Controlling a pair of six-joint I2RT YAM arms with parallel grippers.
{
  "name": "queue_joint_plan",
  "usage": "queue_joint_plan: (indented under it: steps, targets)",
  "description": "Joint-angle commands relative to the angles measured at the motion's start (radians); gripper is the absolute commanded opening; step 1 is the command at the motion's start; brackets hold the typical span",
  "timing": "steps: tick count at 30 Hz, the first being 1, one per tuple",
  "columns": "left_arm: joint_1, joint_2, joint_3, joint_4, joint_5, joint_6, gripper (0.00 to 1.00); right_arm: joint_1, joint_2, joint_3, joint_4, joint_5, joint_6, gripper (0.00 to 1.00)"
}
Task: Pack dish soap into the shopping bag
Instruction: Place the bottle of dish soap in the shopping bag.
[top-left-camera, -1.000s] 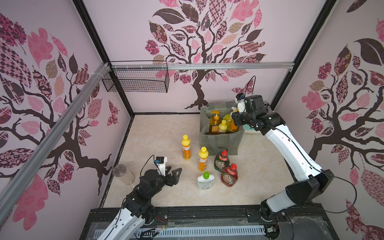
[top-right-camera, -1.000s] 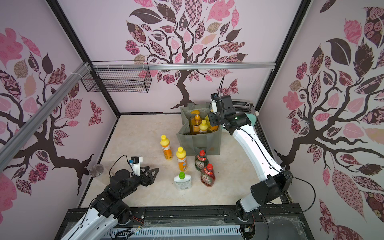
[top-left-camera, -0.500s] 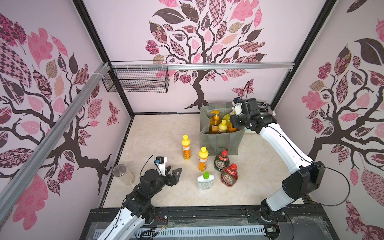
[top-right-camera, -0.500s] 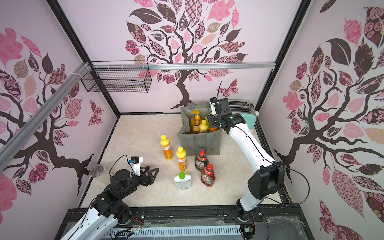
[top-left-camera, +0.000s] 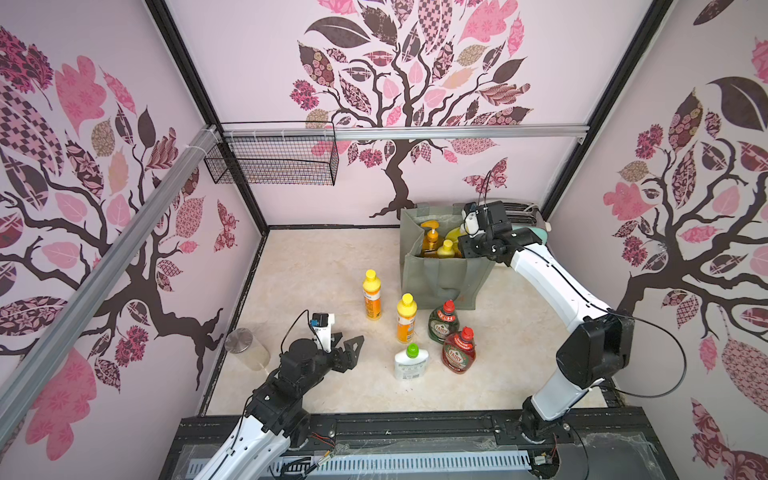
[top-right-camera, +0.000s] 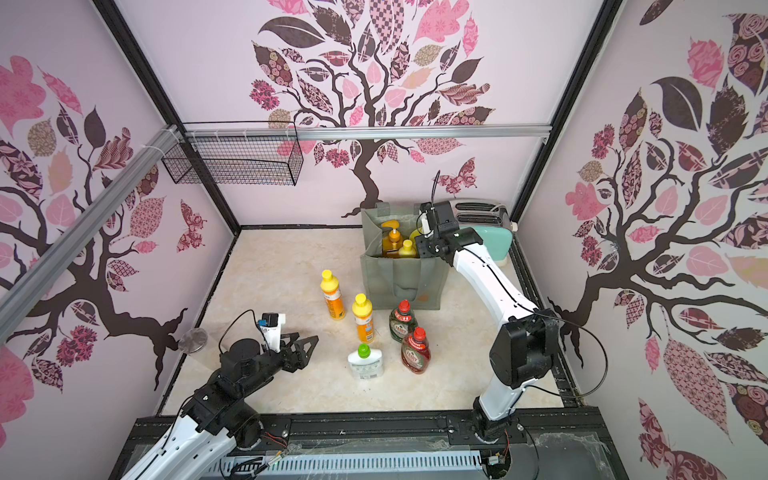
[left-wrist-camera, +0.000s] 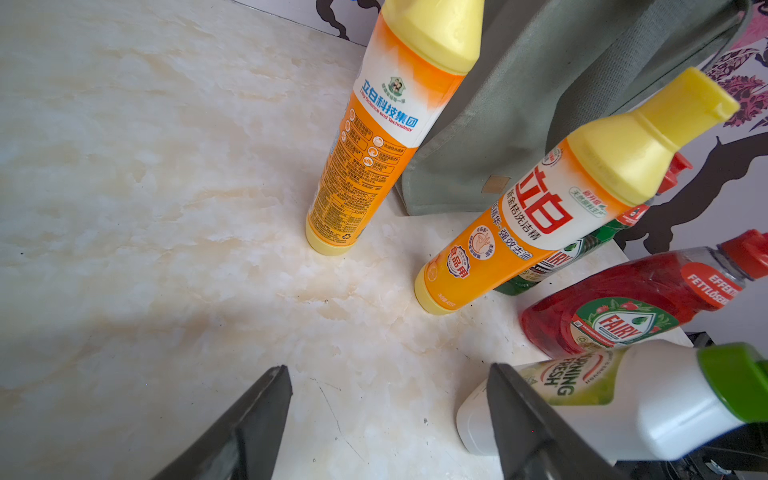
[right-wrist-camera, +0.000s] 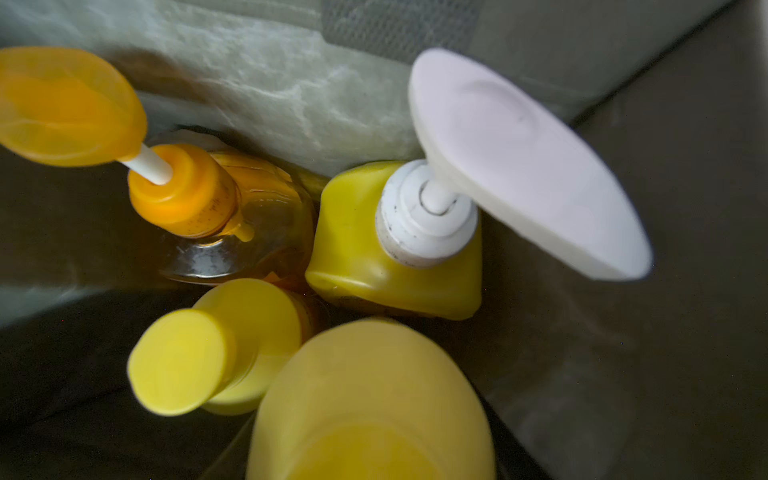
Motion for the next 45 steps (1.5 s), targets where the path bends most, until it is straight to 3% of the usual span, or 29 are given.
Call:
queue_joint_plan:
  steps: [1,7,13,28,31,36,45]
  targets:
    - [-0.003,0.002,-0.014,0.023,0.005,0.009,0.80,-0.016,0.006,0.022,0.135,0.024,0.016,0.31]
    - [-0.003,0.002,-0.015,0.024,0.006,0.009,0.80,-0.016,0.021,0.001,0.149,0.015,0.027,0.34]
    - [-0.003,0.005,-0.015,0.025,0.006,0.009,0.80,-0.016,0.018,-0.018,0.161,0.019,0.028,0.45]
    - [-0.002,0.011,-0.016,0.029,0.004,0.009,0.80,-0.020,0.039,-0.067,0.196,0.018,0.044,0.44]
    - [-0.003,0.012,-0.015,0.029,0.004,0.009,0.80,-0.022,0.038,-0.064,0.193,0.018,0.044,0.50]
    - [-0.003,0.014,-0.012,0.029,0.000,0.007,0.81,-0.022,0.016,-0.036,0.174,0.009,0.044,0.69]
    - [-0.003,0.032,0.016,0.025,-0.008,-0.013,0.82,-0.022,-0.064,0.038,0.107,-0.015,0.034,0.80]
